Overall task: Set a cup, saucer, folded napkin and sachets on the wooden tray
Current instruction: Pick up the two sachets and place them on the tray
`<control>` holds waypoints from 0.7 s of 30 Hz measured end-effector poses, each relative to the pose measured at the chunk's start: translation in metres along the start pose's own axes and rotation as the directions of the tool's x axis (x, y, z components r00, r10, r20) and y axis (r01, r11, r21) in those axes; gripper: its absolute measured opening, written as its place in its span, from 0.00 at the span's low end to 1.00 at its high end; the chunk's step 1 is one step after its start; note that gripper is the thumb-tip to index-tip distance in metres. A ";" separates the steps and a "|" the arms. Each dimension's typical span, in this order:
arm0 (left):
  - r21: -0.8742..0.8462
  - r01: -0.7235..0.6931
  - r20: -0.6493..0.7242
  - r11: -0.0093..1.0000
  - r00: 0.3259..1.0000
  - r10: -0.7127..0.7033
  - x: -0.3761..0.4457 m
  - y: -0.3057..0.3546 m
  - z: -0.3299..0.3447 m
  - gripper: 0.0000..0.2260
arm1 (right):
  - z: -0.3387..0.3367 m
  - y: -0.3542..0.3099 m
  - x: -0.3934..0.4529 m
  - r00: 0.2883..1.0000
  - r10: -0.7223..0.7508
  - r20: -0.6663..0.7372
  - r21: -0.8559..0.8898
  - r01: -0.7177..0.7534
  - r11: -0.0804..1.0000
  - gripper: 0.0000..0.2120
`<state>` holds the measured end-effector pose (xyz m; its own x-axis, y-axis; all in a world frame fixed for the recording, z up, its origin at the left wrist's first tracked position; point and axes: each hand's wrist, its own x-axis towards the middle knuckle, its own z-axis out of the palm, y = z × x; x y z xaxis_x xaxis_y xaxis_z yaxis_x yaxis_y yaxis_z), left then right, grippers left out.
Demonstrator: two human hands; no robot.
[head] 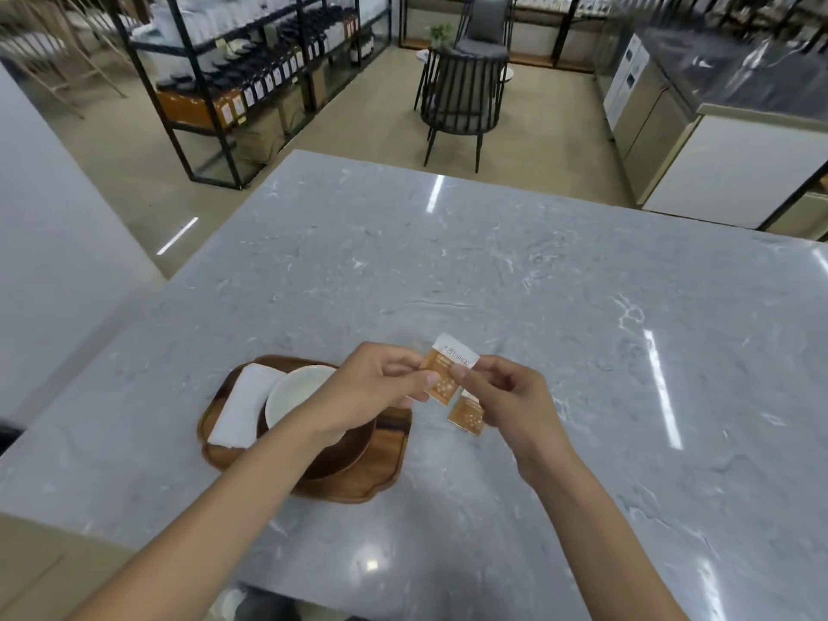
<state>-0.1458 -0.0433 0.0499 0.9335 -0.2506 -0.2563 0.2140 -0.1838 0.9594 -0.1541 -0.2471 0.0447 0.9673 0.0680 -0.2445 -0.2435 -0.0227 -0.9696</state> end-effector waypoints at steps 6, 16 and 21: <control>-0.208 -0.046 -0.150 0.977 0.989 0.015 -0.013 -0.009 0.018 0.06 | -0.004 0.003 0.002 0.997 -0.012 0.079 -0.043 0.016 0.999 0.05; -0.280 0.013 -0.286 0.960 0.954 -0.096 -0.032 -0.036 0.030 0.03 | -0.042 0.074 0.043 0.955 0.075 -0.286 -0.587 -0.236 0.775 0.20; -0.335 0.039 -0.278 0.941 0.951 -0.138 -0.037 -0.049 0.038 0.05 | -0.031 0.087 0.045 0.945 0.079 -0.317 -0.689 -0.287 0.665 0.30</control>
<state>-0.2015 -0.0614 0.0081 0.9377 0.0511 -0.3435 0.3343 0.1356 0.9327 -0.1294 -0.2769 -0.0509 0.9177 -0.2535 -0.3059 -0.3899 -0.7222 -0.5714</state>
